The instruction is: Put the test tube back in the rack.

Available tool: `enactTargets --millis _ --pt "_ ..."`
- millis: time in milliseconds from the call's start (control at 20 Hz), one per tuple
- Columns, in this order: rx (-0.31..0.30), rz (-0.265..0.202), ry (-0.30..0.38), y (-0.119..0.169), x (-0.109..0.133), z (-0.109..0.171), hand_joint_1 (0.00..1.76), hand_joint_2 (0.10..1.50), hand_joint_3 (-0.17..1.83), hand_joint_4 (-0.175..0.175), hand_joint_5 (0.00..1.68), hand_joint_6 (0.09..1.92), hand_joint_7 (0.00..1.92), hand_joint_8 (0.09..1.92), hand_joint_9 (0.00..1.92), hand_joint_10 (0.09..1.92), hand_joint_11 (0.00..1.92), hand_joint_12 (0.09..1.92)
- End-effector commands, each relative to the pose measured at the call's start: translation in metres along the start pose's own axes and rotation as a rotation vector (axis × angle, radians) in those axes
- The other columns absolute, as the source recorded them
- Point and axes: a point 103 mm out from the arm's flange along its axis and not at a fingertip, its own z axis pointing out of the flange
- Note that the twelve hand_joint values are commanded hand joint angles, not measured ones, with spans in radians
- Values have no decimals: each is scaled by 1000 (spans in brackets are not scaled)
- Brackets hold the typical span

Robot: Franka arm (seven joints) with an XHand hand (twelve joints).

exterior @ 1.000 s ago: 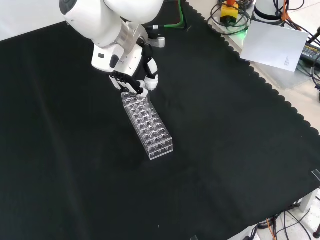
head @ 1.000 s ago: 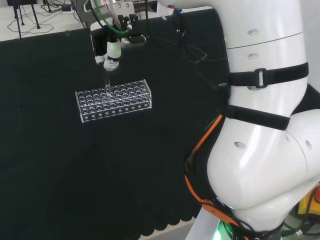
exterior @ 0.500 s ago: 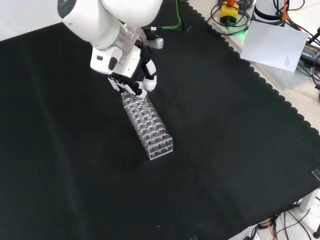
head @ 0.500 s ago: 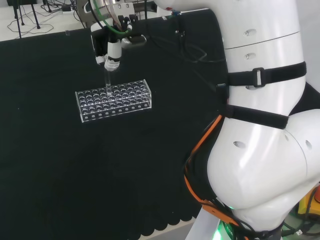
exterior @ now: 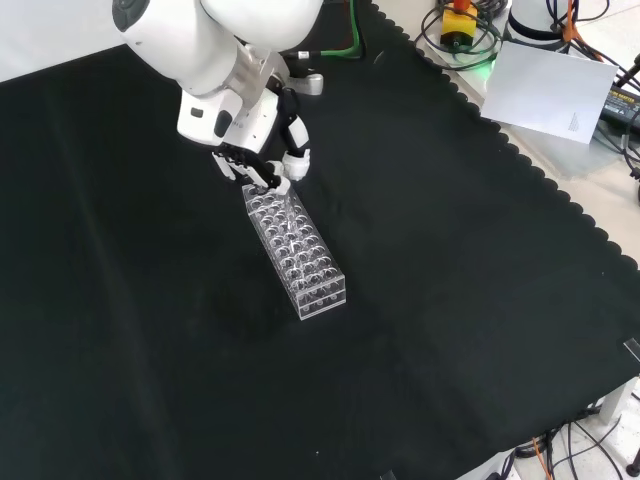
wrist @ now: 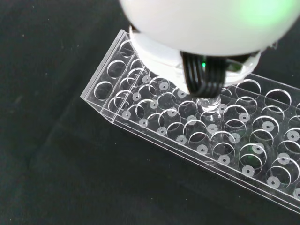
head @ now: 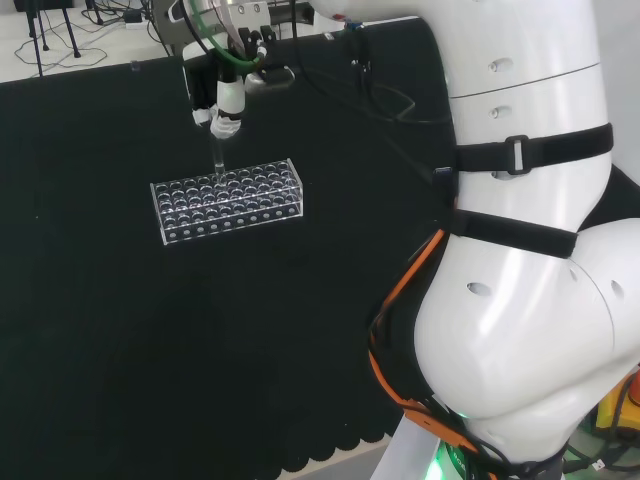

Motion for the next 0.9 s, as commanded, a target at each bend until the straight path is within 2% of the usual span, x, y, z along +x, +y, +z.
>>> enactTargets --millis 50,900 --pt "-10 -6 13 0 0 -1 1454 435 873 -175 1495 310 1602 334 1534 175 1148 1149" --pt "-16 -14 25 0 3 -2 1454 434 874 -175 1494 312 1601 335 1532 179 1147 1150"
